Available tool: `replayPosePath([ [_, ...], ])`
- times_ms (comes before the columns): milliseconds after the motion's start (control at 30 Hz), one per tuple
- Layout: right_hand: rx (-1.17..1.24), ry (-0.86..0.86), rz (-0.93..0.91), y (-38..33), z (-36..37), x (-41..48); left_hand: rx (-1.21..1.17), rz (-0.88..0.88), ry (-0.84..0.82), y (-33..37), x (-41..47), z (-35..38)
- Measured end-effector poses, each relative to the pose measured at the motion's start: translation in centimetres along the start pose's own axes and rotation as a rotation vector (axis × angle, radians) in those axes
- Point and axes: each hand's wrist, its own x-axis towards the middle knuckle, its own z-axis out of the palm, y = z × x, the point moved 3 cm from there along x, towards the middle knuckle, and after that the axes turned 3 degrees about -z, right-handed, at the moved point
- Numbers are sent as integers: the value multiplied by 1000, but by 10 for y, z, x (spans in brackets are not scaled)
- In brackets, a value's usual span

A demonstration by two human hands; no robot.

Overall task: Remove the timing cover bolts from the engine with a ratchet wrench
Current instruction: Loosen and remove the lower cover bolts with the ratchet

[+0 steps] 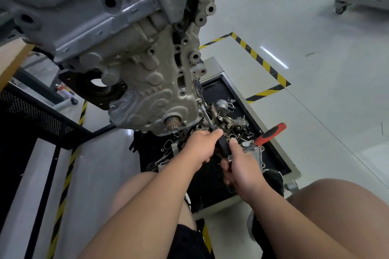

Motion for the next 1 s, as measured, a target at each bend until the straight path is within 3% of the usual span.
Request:
replayPosePath([
  [167,-905,60,-361,-5,-5,-8,49,35,81,0,2,3],
  [233,-1036,73,-364,-3,-6,-14,79,74,94,1,3,6],
  [500,-828,153,-244,0,-4,-17,58,76,90,3,4,11],
  [767,-890,200,-266,11,6,-7,83,40,42,-4,4,3],
  [1000,-430,61,-179,14,8,-5,161,28,38,-6,7,-2],
])
